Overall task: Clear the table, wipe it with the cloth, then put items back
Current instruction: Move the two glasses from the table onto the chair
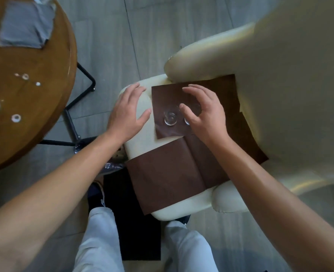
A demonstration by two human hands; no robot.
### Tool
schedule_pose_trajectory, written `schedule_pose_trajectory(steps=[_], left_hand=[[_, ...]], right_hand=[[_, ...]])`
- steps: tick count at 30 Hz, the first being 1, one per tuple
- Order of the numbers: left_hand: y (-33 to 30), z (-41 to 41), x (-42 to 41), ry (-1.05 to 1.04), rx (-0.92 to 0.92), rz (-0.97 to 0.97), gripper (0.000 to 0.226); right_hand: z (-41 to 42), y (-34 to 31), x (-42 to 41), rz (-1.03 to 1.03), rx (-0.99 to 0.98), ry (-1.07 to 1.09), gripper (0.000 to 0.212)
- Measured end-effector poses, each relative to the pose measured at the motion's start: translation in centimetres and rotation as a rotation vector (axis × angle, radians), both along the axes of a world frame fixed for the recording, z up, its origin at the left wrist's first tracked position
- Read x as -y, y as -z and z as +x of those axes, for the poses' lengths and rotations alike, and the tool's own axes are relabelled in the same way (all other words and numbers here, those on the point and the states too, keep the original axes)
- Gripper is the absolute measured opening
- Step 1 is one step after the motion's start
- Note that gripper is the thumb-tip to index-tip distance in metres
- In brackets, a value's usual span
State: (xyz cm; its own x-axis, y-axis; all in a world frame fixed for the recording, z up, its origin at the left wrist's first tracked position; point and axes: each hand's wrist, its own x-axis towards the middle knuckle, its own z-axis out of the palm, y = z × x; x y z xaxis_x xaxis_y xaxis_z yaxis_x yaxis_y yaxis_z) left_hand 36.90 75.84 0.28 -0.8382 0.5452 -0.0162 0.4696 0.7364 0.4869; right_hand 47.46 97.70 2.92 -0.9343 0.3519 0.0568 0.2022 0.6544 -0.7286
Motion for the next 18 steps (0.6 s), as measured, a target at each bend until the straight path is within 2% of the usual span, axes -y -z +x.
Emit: schedule_pose_trajectory(steps=[6,11,18], left_hand=[[-7.0,0.4,7.6,-0.17,-0.223,-0.017,0.053],[-10.3,-1.1,15.9,-0.277,-0.36,-0.022,0.051],[-10.1,-4.4,26.8,-0.389,-0.277,-0.093,0.067]], right_hand=[[-3.0,-5.7,6.1,0.113,-0.213,-0.175,0.047],[-5.6,-7.5,12.2,0.189,-0.264,-0.301,0.051],[-8.5,-8.6,22.4,0.137,-0.294,-0.32,0.047]])
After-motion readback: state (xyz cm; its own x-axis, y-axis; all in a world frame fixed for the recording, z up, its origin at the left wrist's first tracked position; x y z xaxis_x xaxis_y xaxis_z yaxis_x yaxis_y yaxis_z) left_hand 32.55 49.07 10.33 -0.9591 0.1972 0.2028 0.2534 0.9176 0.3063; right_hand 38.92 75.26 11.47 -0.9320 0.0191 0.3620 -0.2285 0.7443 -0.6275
